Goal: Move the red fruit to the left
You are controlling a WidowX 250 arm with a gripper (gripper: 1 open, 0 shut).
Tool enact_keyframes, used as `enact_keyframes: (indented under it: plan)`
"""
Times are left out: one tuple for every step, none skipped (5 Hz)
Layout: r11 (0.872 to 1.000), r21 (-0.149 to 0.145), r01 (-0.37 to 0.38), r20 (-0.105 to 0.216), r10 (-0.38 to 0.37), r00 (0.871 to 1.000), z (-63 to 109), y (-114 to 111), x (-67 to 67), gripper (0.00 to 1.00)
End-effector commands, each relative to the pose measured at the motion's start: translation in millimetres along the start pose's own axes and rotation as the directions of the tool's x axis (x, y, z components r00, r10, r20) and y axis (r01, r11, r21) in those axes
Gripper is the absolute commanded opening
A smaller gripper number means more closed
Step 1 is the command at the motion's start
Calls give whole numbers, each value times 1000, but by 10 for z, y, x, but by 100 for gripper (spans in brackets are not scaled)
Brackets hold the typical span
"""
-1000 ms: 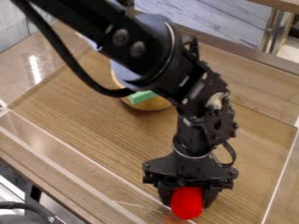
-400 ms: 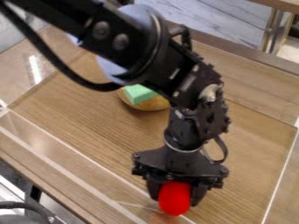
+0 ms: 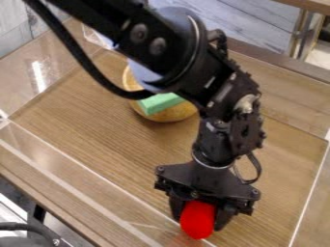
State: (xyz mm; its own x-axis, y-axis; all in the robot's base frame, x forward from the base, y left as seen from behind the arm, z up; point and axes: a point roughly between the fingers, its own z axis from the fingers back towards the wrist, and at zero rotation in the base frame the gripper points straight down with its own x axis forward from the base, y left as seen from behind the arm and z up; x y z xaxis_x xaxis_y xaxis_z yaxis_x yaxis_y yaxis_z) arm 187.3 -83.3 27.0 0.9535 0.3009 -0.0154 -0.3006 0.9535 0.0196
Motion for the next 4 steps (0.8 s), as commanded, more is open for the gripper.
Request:
enact_keyframes:
  plan:
    - [1000,-22,17,23,-16,1000,5,7,33,0]
    - [1000,-29,10,29,-9,1000,71,-51,83,0]
    - [999,-34,1,27,0,1000,114,-101,128,100]
    - [998,-50,-40,24,41,999,62,-137,67,100]
